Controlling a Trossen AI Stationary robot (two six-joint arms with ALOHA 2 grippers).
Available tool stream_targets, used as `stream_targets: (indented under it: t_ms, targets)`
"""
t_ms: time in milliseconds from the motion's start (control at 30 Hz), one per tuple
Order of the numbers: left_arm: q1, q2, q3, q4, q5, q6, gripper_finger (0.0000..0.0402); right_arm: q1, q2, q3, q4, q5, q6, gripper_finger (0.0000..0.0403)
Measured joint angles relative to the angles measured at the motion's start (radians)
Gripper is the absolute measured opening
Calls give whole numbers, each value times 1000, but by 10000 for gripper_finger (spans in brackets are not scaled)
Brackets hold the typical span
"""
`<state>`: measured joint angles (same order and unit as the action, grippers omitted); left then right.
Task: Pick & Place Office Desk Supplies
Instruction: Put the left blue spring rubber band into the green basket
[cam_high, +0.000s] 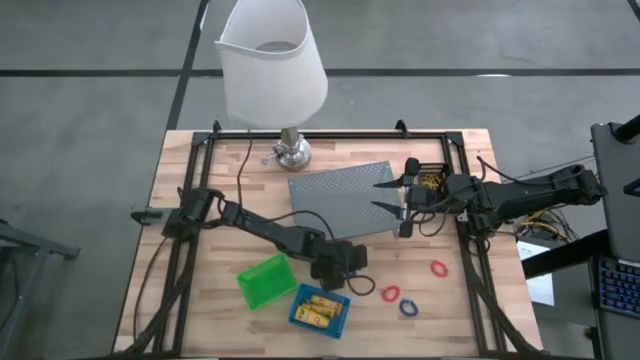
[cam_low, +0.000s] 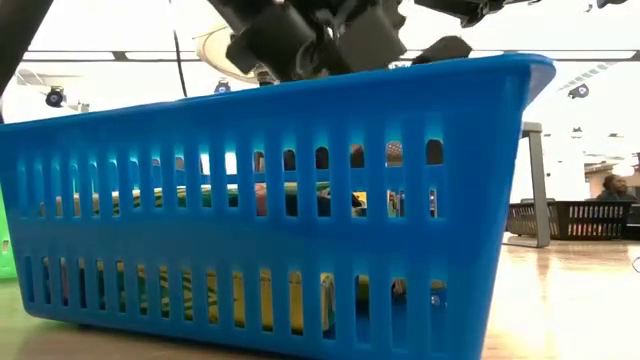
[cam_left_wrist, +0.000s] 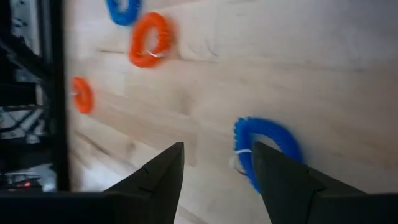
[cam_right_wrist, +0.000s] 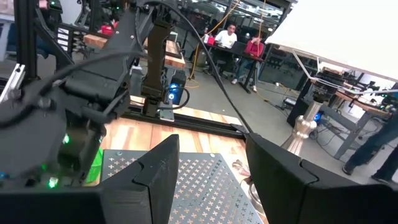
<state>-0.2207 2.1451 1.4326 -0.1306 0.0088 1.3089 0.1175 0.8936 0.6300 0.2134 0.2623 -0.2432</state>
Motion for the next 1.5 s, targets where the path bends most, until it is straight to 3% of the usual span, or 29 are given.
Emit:
stream_targets:
  t_ms: [400,833,1200,1500]
  targets:
    - [23,45,1,-4,-16,22,193,0,0,0,0,0,0,185]
    - [-24,21,4,-146,-205,-19,193,0,0,0,0,0,0,185]
    - [-35,-29,0,-301,-173,-217,194,0,0,0,0,0,0,185]
    - [-35,-29,0,-322,-166,-244,194,0,0,0,0,0,0,185]
